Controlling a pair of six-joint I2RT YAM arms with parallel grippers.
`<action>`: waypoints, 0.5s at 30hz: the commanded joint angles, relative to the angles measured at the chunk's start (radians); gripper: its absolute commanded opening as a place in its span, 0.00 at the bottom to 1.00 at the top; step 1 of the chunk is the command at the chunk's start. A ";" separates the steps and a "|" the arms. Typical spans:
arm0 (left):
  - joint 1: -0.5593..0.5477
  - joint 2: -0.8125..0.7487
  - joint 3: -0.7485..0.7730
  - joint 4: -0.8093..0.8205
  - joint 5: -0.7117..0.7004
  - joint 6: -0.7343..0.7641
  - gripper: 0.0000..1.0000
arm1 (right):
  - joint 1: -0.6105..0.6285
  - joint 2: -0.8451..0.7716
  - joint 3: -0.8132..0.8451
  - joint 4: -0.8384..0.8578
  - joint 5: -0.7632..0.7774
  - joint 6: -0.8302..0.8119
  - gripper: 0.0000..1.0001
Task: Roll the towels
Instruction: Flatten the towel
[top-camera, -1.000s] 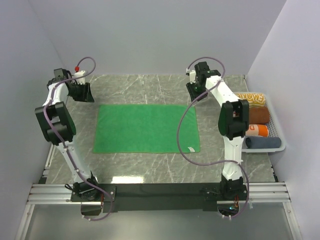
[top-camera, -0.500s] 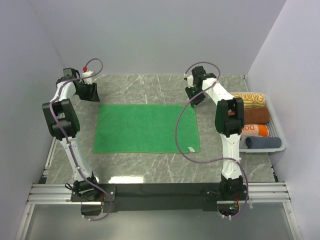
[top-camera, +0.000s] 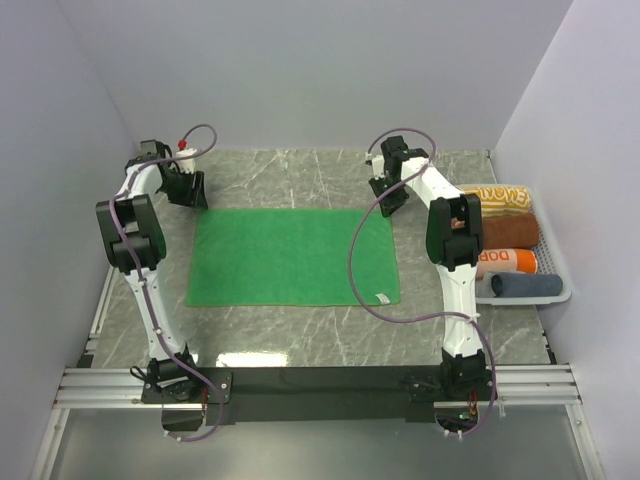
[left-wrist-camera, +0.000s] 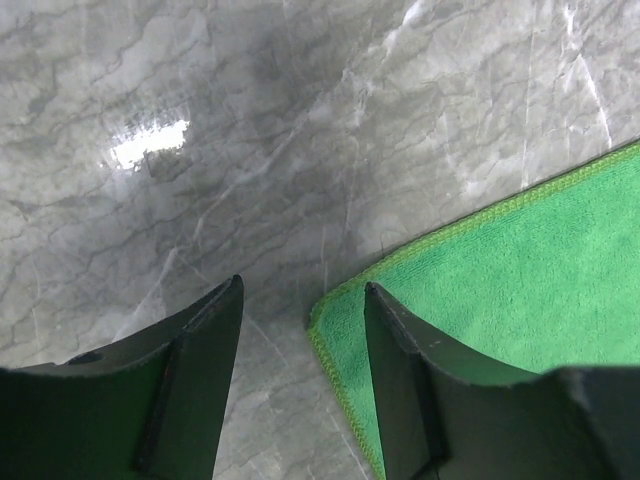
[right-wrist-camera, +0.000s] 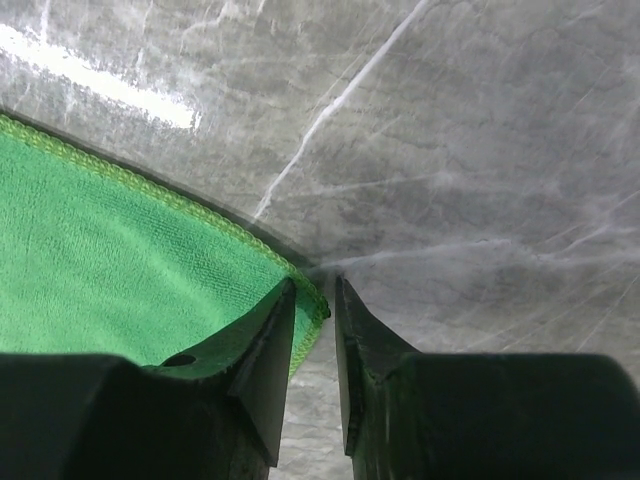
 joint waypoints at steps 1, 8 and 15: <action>-0.011 0.007 0.044 -0.016 -0.011 0.024 0.57 | 0.005 0.020 0.044 -0.030 0.010 -0.023 0.30; -0.012 0.023 0.055 -0.051 0.005 0.027 0.50 | 0.005 0.023 0.042 -0.045 0.004 -0.040 0.28; -0.014 0.016 0.035 -0.082 0.037 0.047 0.43 | 0.005 0.015 0.033 -0.050 -0.014 -0.052 0.28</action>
